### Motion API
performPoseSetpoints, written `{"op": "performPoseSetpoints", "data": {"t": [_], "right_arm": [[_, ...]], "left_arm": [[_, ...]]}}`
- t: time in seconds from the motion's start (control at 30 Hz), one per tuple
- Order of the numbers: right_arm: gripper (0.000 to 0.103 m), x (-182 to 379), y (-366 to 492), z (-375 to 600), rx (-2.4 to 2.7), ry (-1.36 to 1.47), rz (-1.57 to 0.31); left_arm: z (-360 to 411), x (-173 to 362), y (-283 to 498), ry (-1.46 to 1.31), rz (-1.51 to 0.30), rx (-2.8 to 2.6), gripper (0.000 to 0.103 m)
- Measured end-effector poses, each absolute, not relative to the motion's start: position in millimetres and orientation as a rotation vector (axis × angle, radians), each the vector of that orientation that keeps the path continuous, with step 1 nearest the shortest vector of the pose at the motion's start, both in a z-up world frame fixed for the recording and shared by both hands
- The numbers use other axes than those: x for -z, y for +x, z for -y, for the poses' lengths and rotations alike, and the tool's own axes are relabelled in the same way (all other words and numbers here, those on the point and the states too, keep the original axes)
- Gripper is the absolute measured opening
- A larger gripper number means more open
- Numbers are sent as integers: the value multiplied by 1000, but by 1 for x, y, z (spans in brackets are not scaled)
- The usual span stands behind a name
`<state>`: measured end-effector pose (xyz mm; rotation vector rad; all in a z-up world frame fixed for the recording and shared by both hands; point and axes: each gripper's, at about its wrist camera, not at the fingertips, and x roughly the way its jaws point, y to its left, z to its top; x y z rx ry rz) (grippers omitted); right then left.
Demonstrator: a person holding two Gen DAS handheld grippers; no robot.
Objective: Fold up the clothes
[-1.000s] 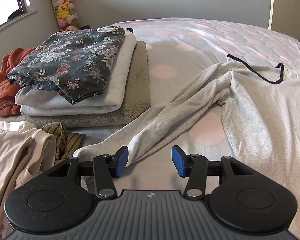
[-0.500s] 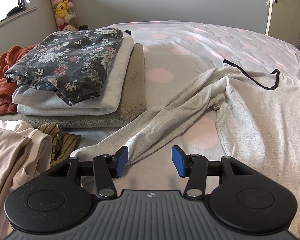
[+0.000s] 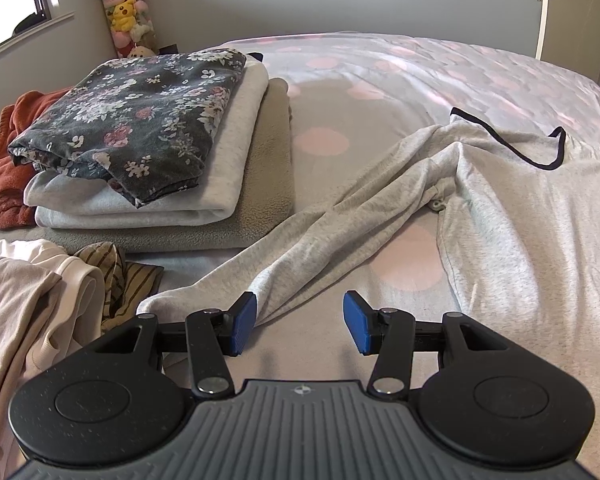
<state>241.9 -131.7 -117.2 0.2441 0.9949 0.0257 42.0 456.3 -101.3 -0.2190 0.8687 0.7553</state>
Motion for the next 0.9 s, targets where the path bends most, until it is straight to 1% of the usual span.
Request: {"op": "performPoseSetpoints", "data": {"t": [0.3, 0.43, 0.47, 0.9], "right_arm": [[7, -11, 235, 174, 80, 98, -868], [7, -41, 258, 196, 161, 20, -903], [7, -43, 264, 202, 177, 7, -914], [8, 21, 309, 242, 295, -21, -1035]], "left_arm": [[-454, 99, 36, -231, -850, -743, 46], [-454, 97, 35, -233, -845, -746, 46], [-455, 97, 35, -234, -844, -748, 46], [-457, 106, 46, -214, -901, -761, 46]]}}
